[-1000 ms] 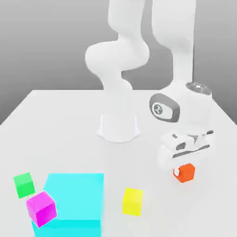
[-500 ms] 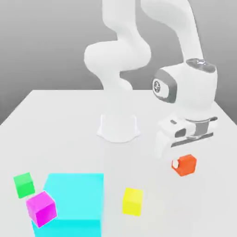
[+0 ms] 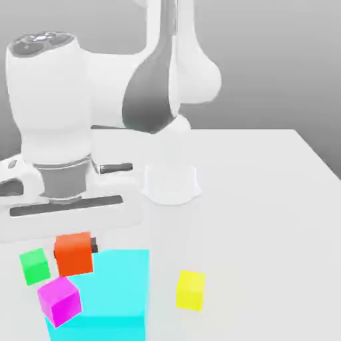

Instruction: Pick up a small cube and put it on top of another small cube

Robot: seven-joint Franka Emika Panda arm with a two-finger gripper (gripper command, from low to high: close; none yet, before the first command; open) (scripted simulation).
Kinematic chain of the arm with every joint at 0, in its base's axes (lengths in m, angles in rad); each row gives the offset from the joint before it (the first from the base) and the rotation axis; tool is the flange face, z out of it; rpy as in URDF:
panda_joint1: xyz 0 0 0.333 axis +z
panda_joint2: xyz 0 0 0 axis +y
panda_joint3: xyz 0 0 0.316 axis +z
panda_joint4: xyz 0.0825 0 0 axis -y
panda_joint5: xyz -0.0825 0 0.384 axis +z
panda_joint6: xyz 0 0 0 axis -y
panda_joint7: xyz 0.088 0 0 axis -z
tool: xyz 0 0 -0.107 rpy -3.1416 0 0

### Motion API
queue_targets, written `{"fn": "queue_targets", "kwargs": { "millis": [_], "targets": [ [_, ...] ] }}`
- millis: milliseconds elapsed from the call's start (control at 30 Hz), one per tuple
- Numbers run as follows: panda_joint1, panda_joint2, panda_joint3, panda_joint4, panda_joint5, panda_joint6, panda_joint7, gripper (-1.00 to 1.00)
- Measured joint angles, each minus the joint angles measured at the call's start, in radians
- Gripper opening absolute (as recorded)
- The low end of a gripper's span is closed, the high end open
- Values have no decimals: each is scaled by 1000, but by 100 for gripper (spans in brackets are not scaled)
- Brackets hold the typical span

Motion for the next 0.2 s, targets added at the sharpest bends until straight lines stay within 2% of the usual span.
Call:
{"fn": "queue_targets", "kwargs": {
  "millis": [67,100,200],
  "targets": [
    [-6,58,5,-9,16,66,-19,-100],
    [-8,79,6,-13,22,90,-24,100],
    [-8,79,6,-13,22,90,-24,100]
  ]
}}
